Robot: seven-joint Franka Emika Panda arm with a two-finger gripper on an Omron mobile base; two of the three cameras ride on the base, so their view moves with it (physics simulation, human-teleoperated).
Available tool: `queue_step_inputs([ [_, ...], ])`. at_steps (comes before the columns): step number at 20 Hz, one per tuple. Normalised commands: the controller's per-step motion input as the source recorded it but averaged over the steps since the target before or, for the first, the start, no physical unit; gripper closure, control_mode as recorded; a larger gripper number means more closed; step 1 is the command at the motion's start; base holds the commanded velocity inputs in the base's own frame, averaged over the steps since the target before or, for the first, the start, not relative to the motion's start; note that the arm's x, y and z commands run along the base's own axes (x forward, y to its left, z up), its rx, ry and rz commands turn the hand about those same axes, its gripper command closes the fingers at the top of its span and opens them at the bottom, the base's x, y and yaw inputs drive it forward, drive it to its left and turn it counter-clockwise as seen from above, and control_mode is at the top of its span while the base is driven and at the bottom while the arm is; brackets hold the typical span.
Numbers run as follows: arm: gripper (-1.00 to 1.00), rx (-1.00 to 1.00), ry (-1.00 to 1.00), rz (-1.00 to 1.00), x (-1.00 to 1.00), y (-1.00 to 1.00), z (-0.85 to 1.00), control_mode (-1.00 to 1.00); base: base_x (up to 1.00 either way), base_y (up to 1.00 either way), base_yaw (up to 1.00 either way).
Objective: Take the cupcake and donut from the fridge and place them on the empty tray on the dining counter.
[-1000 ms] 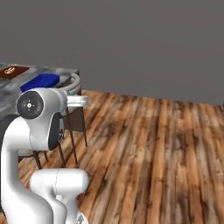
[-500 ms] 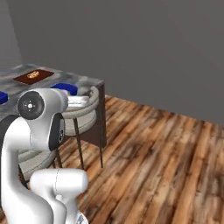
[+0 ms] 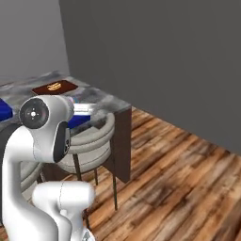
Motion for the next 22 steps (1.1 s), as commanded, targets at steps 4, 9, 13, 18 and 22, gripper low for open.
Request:
queue_step_inputs([
  [4, 1.00, 0.00, 0.00, 0.00, 0.00, 0.00, 0.00, 1.00, 1.00, 0.00, 0.57],
  [9, 1.00, 0.00, 0.00, 0.00, 0.00, 0.00, 0.00, 1.00, 0.97, 0.00, 0.61],
  [13, 1.00, 0.00, 0.00, 0.00, 0.00, 0.00, 0.00, 1.00, 0.95, 0.00, 0.62],
  [18, 1.00, 0.00, 0.00, 0.00, 0.00, 0.00, 0.00, 1.00, 0.95, 0.00, 0.62],
  [22, 1.00, 0.00, 0.00, 0.00, 0.00, 0.00, 0.00, 1.00, 0.95, -0.01, 0.61],
])
